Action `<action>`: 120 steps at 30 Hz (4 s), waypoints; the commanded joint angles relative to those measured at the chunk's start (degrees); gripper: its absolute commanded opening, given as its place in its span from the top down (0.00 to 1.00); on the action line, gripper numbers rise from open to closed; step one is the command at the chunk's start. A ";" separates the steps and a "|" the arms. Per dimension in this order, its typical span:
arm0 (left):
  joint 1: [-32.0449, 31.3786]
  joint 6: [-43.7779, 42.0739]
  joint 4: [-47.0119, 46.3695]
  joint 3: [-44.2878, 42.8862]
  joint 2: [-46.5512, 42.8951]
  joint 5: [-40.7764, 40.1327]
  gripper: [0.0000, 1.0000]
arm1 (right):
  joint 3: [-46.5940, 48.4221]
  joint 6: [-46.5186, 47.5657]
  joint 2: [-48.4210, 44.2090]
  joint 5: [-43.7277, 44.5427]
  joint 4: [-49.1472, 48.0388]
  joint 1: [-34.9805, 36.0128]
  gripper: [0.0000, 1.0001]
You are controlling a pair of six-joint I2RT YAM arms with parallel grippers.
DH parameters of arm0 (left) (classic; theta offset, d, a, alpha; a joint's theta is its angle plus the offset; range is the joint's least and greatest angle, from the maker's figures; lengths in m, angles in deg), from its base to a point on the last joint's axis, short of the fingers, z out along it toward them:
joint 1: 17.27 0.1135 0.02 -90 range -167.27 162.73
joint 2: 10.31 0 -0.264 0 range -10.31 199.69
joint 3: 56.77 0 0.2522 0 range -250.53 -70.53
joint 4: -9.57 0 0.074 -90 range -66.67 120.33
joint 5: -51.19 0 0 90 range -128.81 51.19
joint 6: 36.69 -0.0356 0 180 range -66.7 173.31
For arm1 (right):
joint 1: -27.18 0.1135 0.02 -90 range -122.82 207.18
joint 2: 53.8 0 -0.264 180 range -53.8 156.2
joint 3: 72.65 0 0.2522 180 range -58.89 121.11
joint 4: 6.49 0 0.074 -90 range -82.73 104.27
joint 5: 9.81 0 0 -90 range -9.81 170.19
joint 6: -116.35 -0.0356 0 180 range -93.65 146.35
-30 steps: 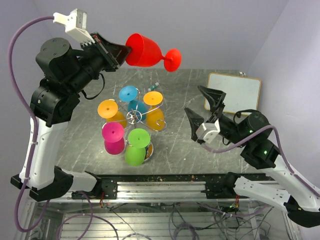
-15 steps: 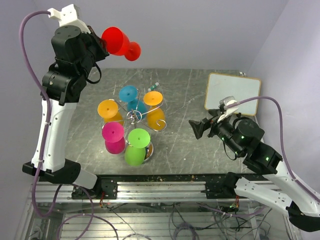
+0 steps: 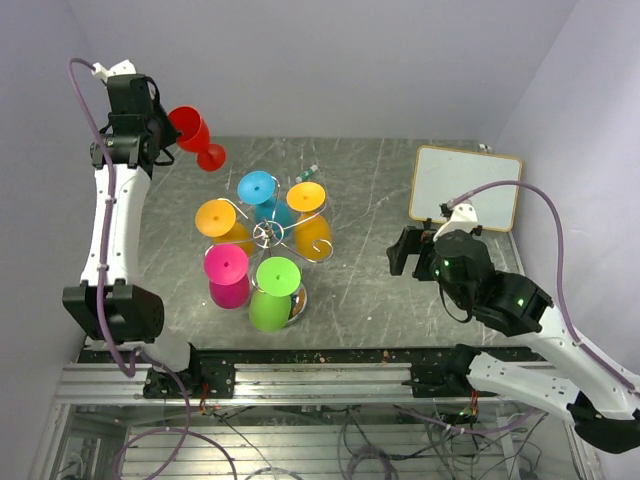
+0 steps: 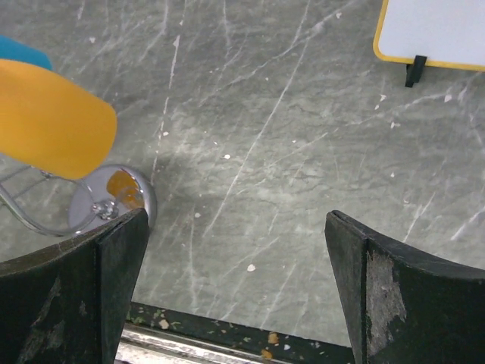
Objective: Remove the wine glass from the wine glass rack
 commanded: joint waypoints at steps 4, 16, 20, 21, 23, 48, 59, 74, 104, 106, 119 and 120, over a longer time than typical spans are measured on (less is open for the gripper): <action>3.85 -3.11 -1.99 1.97 5.61 0.08 0.93 | 1.06 -11.72 -1.06 3.10 4.28 0.22 0.00; 5.78 -6.75 -4.42 6.08 11.80 -6.21 0.93 | 1.19 -9.52 6.96 -1.44 4.79 -0.10 0.00; 7.97 -6.69 -5.80 8.14 11.97 -5.27 0.93 | -0.10 -8.02 8.24 -0.38 2.85 -0.86 0.00; 8.28 -6.78 -5.91 8.44 11.99 -5.78 0.93 | -0.83 -7.91 8.16 0.09 2.08 -1.09 0.00; 8.60 -6.84 -7.20 10.07 11.72 -6.28 0.93 | -3.67 -6.64 7.59 -0.27 -0.64 -1.65 0.00; 10.52 -7.25 -12.73 16.72 12.84 -6.40 0.45 | -11.21 -6.19 4.21 -6.55 -5.28 -8.16 0.00; 9.59 -7.85 -18.51 23.77 -10.06 -1.09 0.17 | -14.50 -7.51 4.42 -8.68 -6.45 -8.16 0.00; -0.45 -13.24 -22.66 27.97 -22.83 -1.80 0.16 | 5.81 -10.45 8.75 -15.53 -2.17 -8.37 0.01; -7.59 -14.44 -20.26 26.22 -20.30 -4.40 0.23 | 36.94 3.90 37.29 -46.40 -10.68 -9.54 0.11; -7.59 -14.45 -20.45 26.25 -20.26 -4.05 0.23 | 37.81 4.32 38.76 -46.93 -10.36 -9.55 0.12; -4.35 -12.90 -20.30 25.78 -19.65 -0.09 0.25 | 38.69 5.34 44.56 -56.34 -10.24 -12.73 0.48; -4.12 -12.72 -20.23 25.70 -19.58 0.22 0.25 | 38.78 5.38 44.75 -56.23 -10.01 -12.76 0.49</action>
